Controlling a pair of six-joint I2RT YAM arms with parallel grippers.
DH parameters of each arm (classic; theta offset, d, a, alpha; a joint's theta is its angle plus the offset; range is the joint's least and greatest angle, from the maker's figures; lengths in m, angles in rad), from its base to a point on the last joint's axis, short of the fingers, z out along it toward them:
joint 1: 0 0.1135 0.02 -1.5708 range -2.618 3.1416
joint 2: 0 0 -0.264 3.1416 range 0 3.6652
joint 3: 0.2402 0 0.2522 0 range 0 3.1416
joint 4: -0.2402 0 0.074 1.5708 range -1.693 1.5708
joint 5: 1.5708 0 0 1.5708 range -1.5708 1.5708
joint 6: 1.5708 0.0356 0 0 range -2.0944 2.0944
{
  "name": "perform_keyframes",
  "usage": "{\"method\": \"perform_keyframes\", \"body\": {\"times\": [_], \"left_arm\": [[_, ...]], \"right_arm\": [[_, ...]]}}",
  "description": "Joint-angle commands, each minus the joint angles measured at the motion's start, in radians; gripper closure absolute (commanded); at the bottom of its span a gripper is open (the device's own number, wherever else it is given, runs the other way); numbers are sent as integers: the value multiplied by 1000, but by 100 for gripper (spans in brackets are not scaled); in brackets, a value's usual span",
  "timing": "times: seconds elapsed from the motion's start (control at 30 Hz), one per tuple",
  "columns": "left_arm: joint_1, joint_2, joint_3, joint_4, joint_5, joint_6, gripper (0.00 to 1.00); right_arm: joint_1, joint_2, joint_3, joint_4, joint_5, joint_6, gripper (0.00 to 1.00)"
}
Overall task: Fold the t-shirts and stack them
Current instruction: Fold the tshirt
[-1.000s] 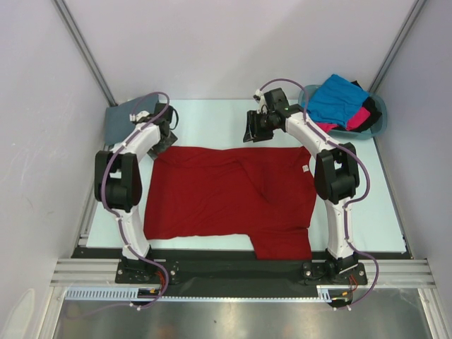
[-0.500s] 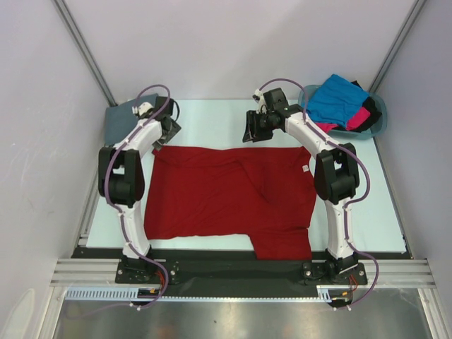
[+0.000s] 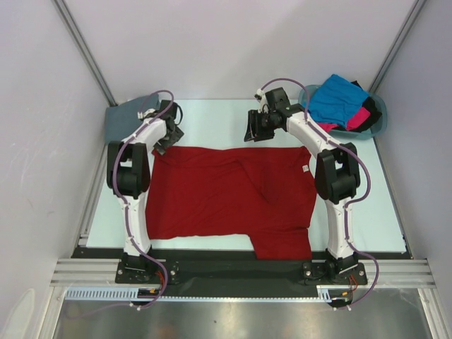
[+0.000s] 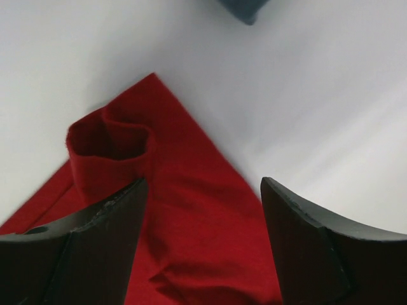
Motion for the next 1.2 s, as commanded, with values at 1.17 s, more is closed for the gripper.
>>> {"method": "perform_keyframes", "body": {"times": [1.17], "left_arm": [[38, -56, -3, -136, -112, -31, 22]], "right_arm": [[4, -15, 31, -19, -10, -3, 48]]}}
